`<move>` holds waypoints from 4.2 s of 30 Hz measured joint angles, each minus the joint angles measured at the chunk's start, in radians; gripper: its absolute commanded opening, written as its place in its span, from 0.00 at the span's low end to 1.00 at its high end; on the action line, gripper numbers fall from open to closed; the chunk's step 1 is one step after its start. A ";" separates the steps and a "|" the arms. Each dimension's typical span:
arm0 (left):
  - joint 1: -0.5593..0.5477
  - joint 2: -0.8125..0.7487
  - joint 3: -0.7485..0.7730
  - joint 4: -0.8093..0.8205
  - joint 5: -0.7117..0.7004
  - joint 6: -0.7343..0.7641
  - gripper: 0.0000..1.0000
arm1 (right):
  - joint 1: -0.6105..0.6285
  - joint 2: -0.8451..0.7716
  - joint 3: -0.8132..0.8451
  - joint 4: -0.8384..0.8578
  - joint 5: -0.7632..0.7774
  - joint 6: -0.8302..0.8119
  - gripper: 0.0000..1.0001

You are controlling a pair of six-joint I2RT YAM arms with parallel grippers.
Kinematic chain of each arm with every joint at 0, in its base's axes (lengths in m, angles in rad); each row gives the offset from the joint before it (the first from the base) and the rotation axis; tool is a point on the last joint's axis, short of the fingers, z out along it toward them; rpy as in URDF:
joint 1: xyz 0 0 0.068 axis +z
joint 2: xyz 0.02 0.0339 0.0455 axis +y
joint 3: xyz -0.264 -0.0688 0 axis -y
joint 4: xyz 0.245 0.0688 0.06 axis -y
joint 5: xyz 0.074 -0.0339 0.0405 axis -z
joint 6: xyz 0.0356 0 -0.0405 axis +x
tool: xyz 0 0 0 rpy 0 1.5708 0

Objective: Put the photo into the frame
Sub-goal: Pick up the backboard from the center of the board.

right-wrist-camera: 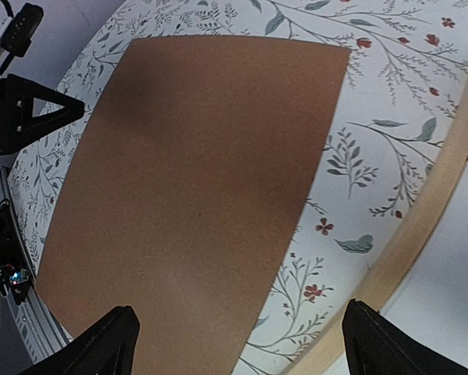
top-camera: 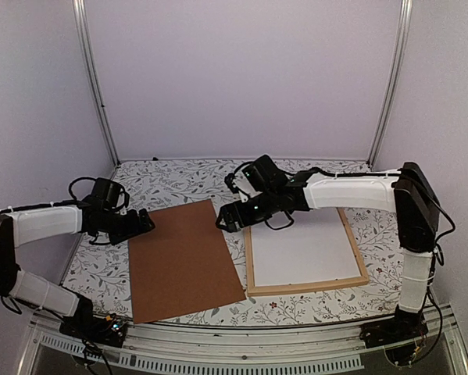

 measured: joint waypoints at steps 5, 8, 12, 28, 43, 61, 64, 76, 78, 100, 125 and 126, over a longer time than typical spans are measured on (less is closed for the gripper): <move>0.058 -0.027 -0.049 0.011 0.047 -0.011 0.99 | 0.069 0.140 0.102 -0.020 -0.031 0.008 0.94; 0.089 -0.042 -0.076 0.017 0.062 -0.015 1.00 | 0.083 0.186 0.133 -0.048 -0.039 0.021 0.94; 0.116 -0.061 -0.095 0.017 0.063 -0.019 1.00 | 0.079 0.219 0.150 -0.094 -0.021 0.043 0.94; 0.129 -0.080 -0.152 0.021 0.026 -0.053 0.99 | 0.062 0.253 0.189 -0.176 0.043 0.065 0.95; 0.130 -0.068 -0.197 0.080 0.062 -0.064 0.87 | 0.031 0.288 0.255 -0.233 0.079 0.068 0.94; 0.139 -0.079 -0.283 0.266 0.207 -0.132 0.78 | 0.037 0.335 0.267 -0.114 -0.069 0.148 0.90; 0.146 -0.079 -0.288 0.279 0.219 -0.148 0.77 | 0.032 0.322 0.238 -0.079 -0.082 0.167 0.90; 0.157 -0.099 -0.323 0.336 0.267 -0.180 0.76 | 0.019 0.312 0.213 -0.048 -0.092 0.204 0.90; 0.159 -0.108 -0.324 0.340 0.275 -0.181 0.76 | 0.017 0.311 0.212 -0.048 -0.093 0.206 0.90; 0.181 -0.234 -0.324 0.541 0.383 -0.200 0.73 | -0.002 0.298 0.188 -0.037 -0.092 0.208 0.90; 0.117 -0.290 -0.270 0.845 0.537 -0.274 0.70 | -0.082 0.283 0.077 0.220 -0.388 0.289 0.93; 0.106 -0.290 -0.261 0.852 0.540 -0.273 0.70 | -0.084 0.283 0.072 0.233 -0.400 0.294 0.93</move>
